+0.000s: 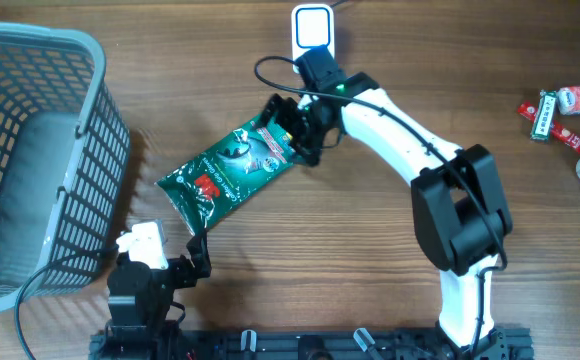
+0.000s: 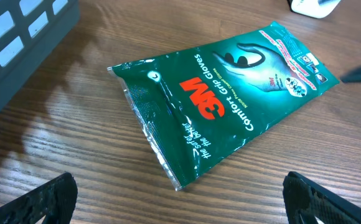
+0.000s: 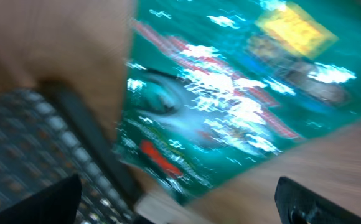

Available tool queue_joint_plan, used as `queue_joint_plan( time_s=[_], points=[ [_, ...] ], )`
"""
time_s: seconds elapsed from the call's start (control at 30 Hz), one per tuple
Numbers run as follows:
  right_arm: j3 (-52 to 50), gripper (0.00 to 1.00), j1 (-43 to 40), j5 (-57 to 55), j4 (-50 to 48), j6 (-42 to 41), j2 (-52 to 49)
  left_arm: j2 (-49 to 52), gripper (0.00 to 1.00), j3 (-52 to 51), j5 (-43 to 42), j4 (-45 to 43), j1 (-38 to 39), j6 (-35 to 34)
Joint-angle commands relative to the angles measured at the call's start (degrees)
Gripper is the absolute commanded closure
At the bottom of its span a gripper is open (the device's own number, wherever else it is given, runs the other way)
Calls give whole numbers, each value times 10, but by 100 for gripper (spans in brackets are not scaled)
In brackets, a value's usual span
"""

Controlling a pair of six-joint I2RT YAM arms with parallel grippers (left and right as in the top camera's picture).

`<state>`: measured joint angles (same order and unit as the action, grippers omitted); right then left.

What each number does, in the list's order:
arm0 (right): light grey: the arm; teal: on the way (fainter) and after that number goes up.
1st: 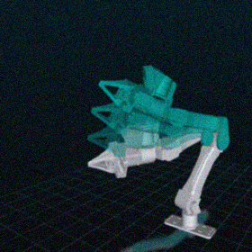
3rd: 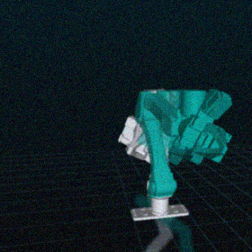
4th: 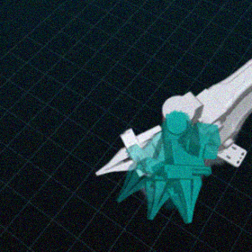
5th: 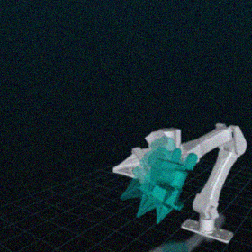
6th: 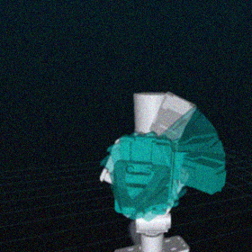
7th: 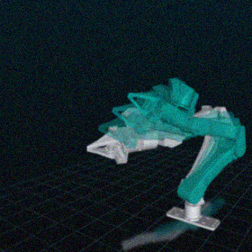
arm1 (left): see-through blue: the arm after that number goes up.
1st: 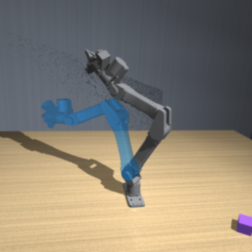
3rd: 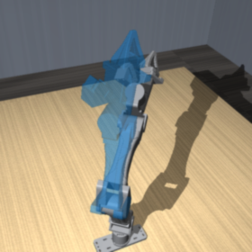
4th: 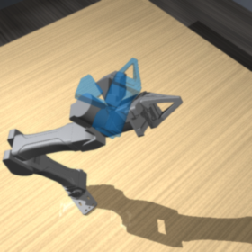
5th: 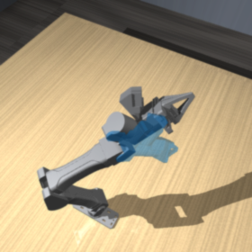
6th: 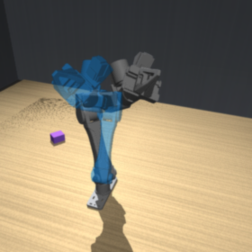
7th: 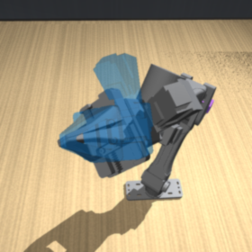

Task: Scan the item barcode
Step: 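Grasp the green glove pack with the right gripper and lift it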

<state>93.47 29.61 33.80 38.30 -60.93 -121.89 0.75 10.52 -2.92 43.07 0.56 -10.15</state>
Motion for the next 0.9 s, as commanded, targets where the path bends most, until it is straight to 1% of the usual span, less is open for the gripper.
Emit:
queue_joint_plan(
  time_s=[0.0, 0.13, 0.23, 0.3, 0.37, 0.5, 0.53, 0.57, 0.63, 0.67, 0.77, 0.8, 0.87],
  points=[
    [5, 0, 40, -50, -67, -111, -7, -4, 0, -1, -3, -2, -3, 7],
    [5, 0, 98, -135, -154, -99, -37, -4, 0, -1, -3, -2, -3, 7],
    [5, 3, 118, -142, -176, -75, -63, -4, 0, -1, -3, -2, -3, 7],
    [5, 5, 125, -181, -127, -56, -80, -4, 0, -1, -3, -2, -3, 7],
    [5, 11, 118, -214, -70, -21, -77, -4, 0, -1, -3, -2, -3, 7],
    [6, 13, 56, -229, 61, 6, -54, -4, 0, -1, -3, -2, -3, 7],
    [6, 13, 39, -214, 78, 39, -49, -4, 0, -1, -3, -2, -3, 7],
    [6, 13, 21, -182, 93, 97, -43, -4, 0, -1, -3, -2, -3, 7],
    [15, 12, -1, -159, 124, 153, -30, -4, 0, -1, -3, -2, -3, 7],
    [35, 11, -16, -160, 174, 179, -14, -4, 0, -1, -3, -2, -3, 7],
    [88, 4, -36, -168, 285, 186, 33, -4, 0, -1, -3, -2, -3, 7],
    [94, 1, -36, -176, 303, 167, 40, -4, 0, -1, -3, -2, -3, 7],
    [92, 1, -36, -199, 321, 117, 40, -4, 0, -1, -3, -2, -3, 7]
  ],
)
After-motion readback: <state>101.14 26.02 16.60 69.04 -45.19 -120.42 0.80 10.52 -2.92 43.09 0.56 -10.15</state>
